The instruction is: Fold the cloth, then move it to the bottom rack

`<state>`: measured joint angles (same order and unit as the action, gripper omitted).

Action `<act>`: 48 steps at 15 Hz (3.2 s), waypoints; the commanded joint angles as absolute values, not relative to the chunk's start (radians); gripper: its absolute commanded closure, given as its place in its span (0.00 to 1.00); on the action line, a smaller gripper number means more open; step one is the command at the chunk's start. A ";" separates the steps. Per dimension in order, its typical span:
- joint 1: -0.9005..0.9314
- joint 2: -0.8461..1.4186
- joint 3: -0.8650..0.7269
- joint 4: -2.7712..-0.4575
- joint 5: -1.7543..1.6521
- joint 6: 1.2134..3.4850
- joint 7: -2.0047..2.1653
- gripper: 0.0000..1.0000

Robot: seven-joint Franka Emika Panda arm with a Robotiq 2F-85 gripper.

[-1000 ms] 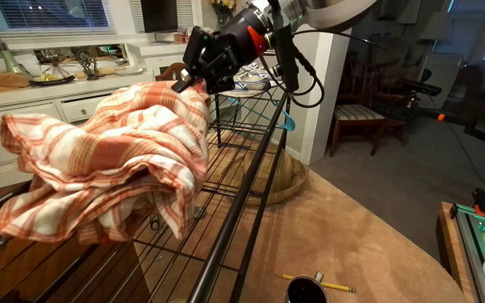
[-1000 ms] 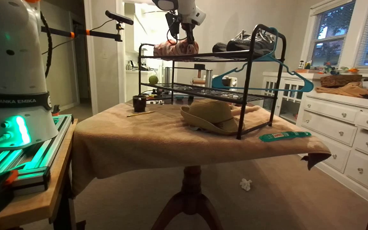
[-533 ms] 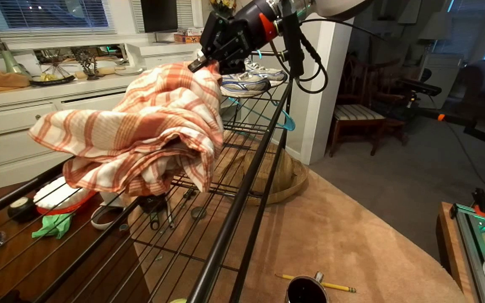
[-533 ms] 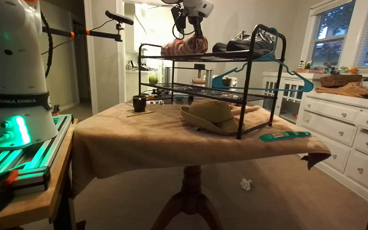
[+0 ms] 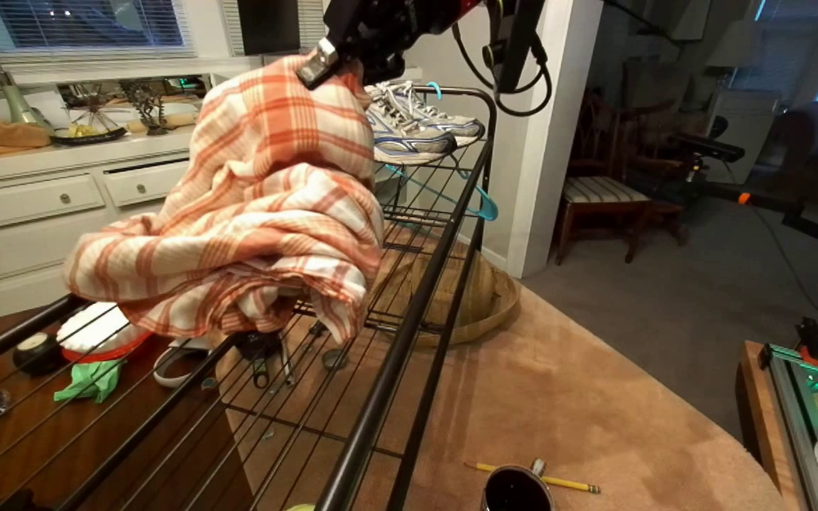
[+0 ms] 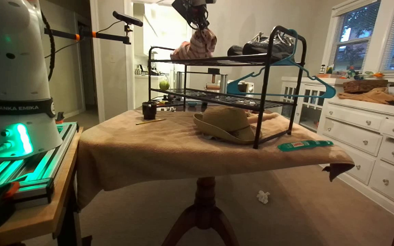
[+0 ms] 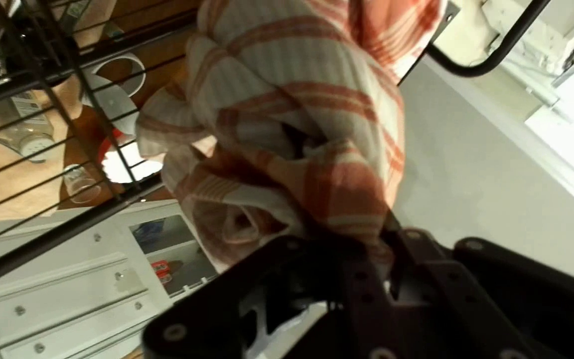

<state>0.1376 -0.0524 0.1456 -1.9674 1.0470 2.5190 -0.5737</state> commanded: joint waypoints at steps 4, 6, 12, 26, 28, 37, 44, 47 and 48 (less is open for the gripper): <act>0.217 -0.128 0.199 -2.012 0.925 2.414 -0.688 0.97; 0.237 -0.123 0.209 -2.018 0.910 2.371 -0.743 0.97; 0.260 -0.041 0.228 -2.031 0.851 2.233 -0.903 0.97; 0.254 0.098 0.256 -1.992 0.843 2.365 -0.956 0.61; 0.249 0.072 0.256 -1.978 0.904 2.350 -0.933 0.49; 0.218 -0.076 0.219 -1.979 0.849 2.539 -0.534 0.00; 0.177 -0.093 0.214 -2.033 0.320 2.559 0.002 0.00; 0.174 -0.078 0.220 -2.023 0.142 2.449 0.211 0.00; 0.181 -0.071 0.221 -2.010 0.131 2.408 0.247 0.00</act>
